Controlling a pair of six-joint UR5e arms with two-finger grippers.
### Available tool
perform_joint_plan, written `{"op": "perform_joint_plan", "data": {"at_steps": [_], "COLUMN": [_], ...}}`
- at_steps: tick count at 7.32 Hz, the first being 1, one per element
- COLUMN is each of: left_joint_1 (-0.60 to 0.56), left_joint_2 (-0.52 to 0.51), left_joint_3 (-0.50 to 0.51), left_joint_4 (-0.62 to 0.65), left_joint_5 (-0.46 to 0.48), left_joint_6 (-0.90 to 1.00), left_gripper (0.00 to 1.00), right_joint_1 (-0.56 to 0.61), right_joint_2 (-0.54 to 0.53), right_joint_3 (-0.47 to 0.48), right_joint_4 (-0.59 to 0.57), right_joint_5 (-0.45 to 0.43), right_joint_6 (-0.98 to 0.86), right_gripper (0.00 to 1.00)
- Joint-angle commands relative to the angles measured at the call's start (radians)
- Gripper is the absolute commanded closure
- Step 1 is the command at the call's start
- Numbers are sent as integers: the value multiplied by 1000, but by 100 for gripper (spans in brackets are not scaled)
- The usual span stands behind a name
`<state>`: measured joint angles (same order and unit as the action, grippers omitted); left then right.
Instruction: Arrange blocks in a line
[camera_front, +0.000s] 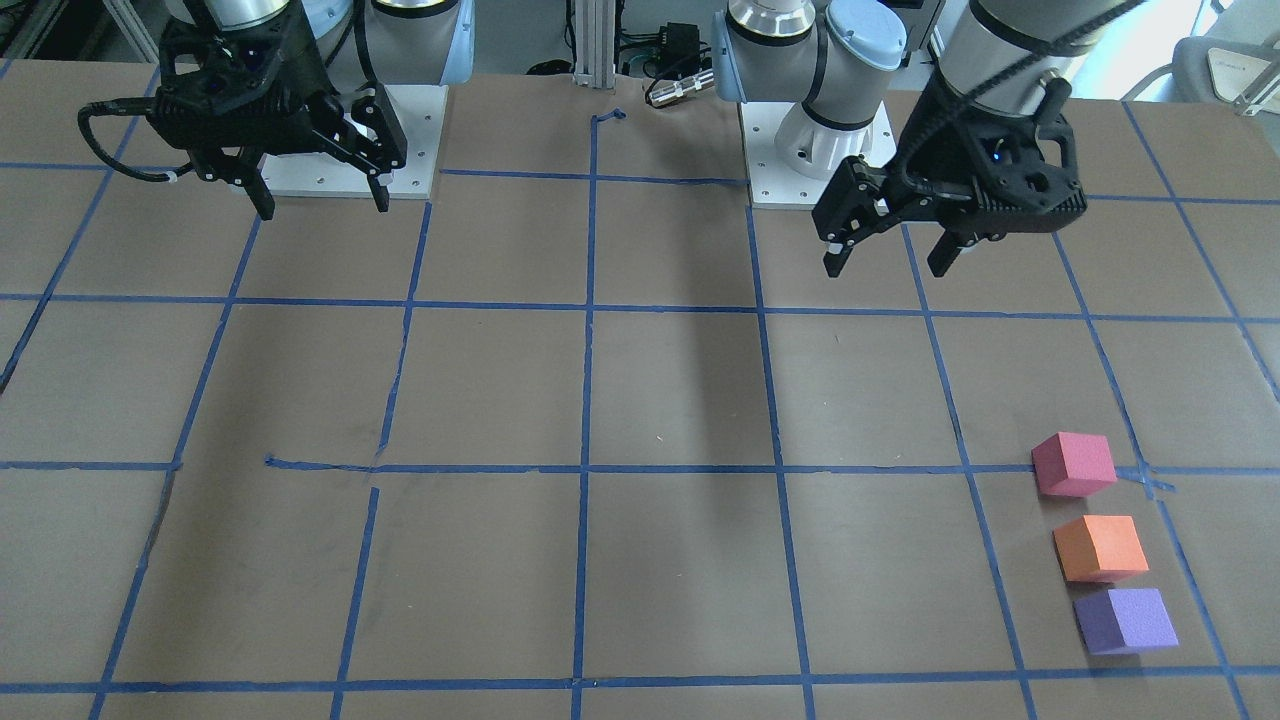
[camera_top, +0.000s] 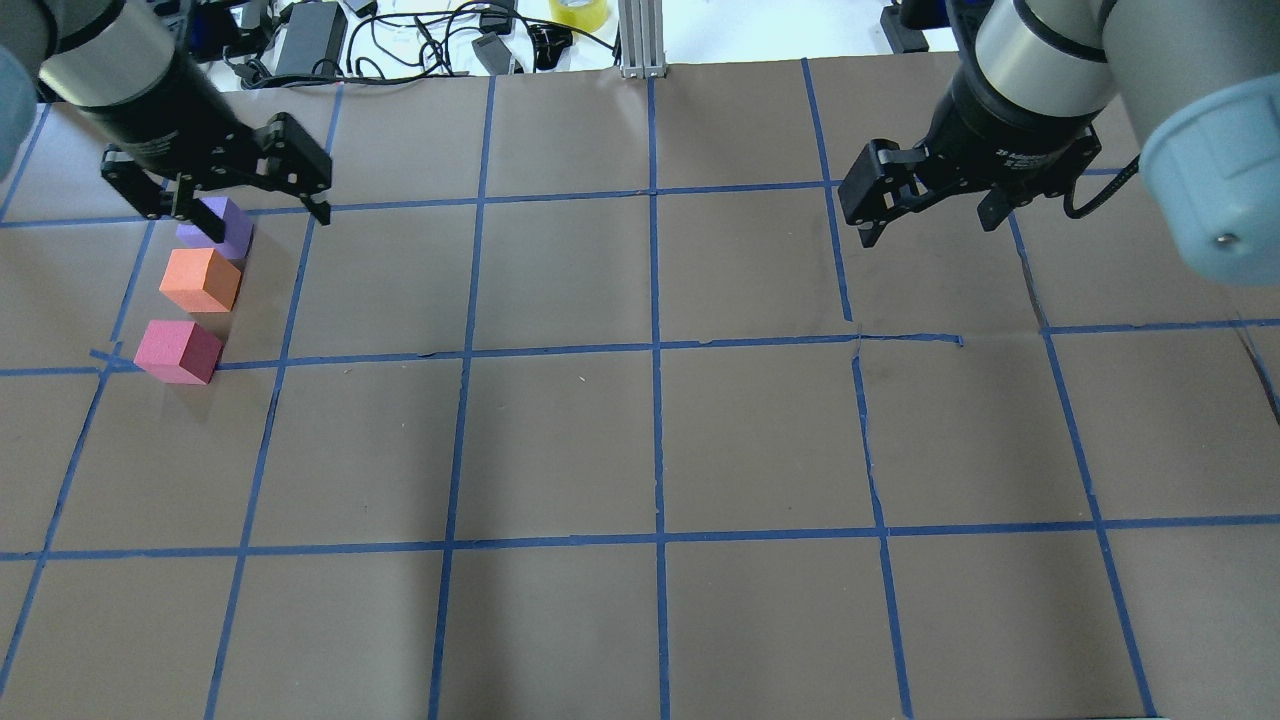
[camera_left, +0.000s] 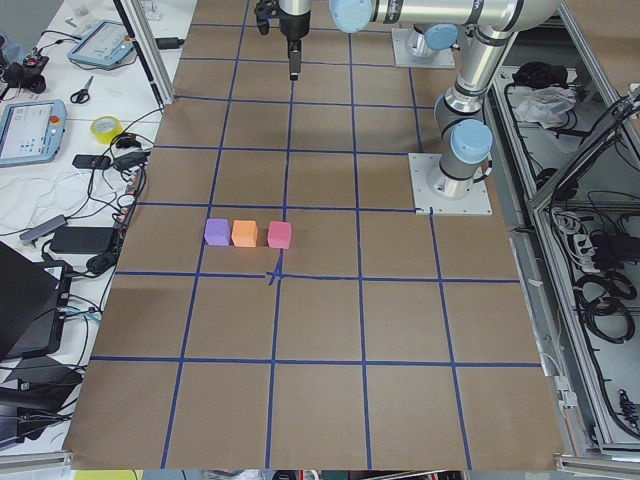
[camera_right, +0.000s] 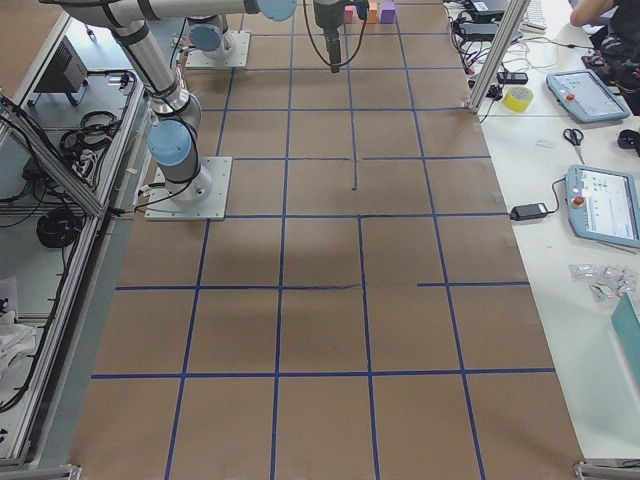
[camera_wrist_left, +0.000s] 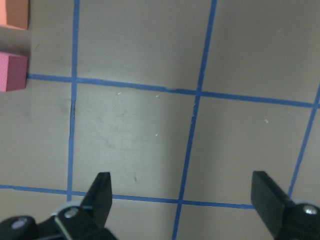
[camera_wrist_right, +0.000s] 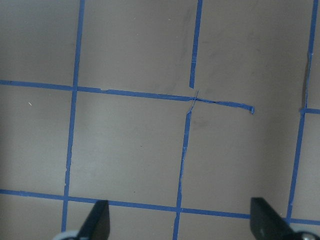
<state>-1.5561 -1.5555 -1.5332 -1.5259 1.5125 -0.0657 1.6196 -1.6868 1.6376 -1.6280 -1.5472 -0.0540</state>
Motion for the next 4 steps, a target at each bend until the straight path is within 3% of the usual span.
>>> {"op": "perform_joint_plan", "data": {"at_steps": [1, 4], "left_joint_1": [-52, -50], "left_joint_2": [34, 58], "left_joint_3": [-2, -5], "left_joint_4": [1, -5], "left_joint_5": [29, 32], "left_joint_6": [-11, 0], "left_gripper": [0, 0], "right_joint_1": [2, 2], "right_joint_2": [-22, -27], "right_joint_3": [-1, 1], "right_joint_4": [-10, 2], "right_joint_5": [2, 4], "right_joint_6": [2, 0], "right_gripper": [0, 0]}}
